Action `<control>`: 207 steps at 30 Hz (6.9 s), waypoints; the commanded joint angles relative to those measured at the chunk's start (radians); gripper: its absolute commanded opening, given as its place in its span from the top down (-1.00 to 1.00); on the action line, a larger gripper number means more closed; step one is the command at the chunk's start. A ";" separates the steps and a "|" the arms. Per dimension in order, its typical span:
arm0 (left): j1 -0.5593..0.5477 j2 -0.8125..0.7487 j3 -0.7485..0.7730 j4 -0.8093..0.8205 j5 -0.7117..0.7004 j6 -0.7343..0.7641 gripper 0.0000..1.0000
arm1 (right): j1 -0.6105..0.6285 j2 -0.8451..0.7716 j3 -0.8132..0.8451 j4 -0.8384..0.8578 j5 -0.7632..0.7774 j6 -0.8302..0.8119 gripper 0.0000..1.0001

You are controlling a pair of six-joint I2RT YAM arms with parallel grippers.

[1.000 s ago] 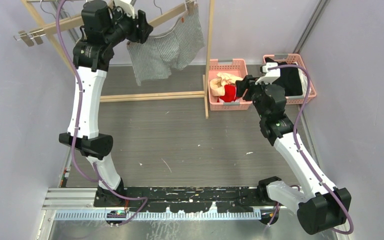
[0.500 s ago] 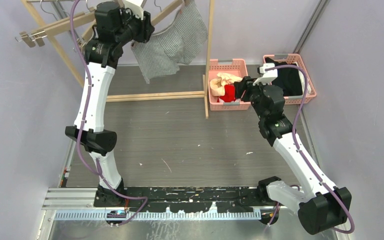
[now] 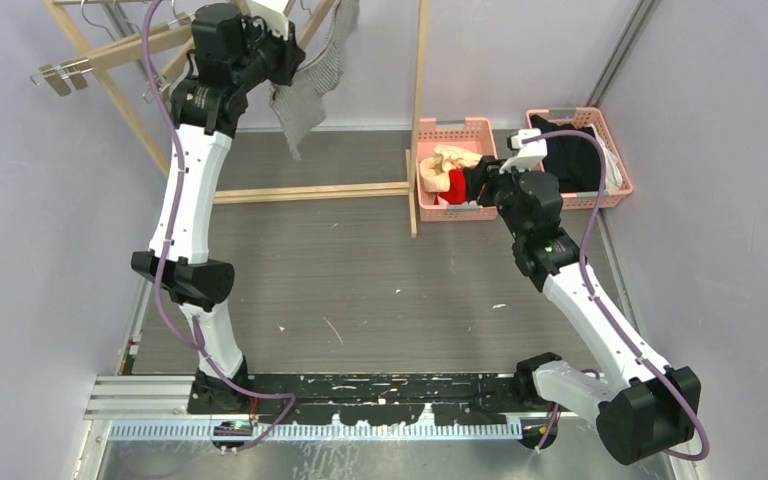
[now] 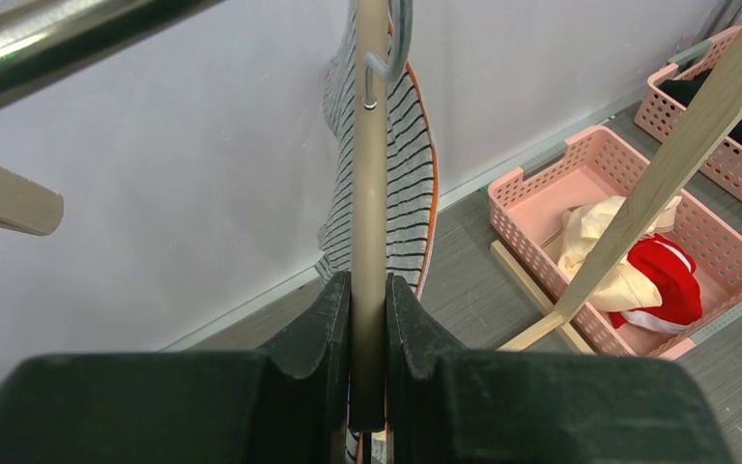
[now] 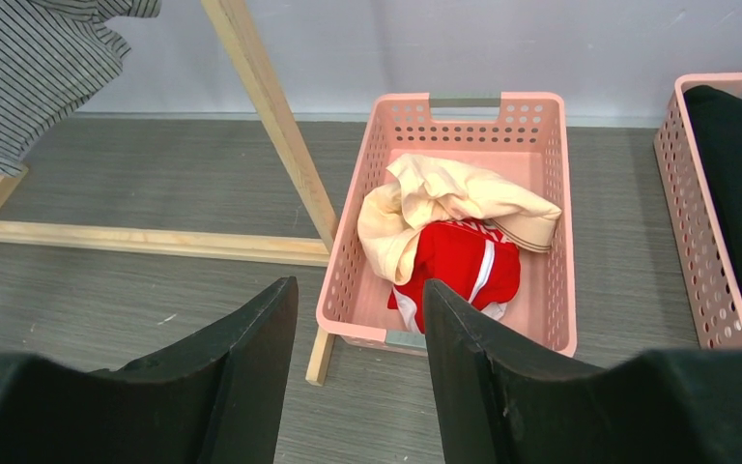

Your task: Remove the underwear clipped to the hanger

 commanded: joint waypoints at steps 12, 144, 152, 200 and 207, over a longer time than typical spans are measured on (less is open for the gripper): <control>-0.004 -0.116 -0.066 0.238 -0.043 -0.014 1.00 | 0.013 0.011 -0.034 0.050 -0.009 0.000 -0.02; -0.008 -0.988 -1.402 0.462 0.735 -0.414 1.00 | 0.067 0.213 0.080 0.749 -0.915 0.447 -1.00; -0.078 -0.969 -1.432 0.597 0.625 -0.496 0.99 | 0.183 0.183 -0.017 0.862 -0.722 0.431 -0.99; -0.224 -0.868 -1.587 1.180 0.525 -0.833 0.99 | 0.223 0.374 0.111 1.216 -0.751 0.662 0.36; -0.223 -0.868 -1.589 1.178 0.508 -0.831 0.99 | 0.225 0.352 0.105 1.158 -0.739 0.625 0.22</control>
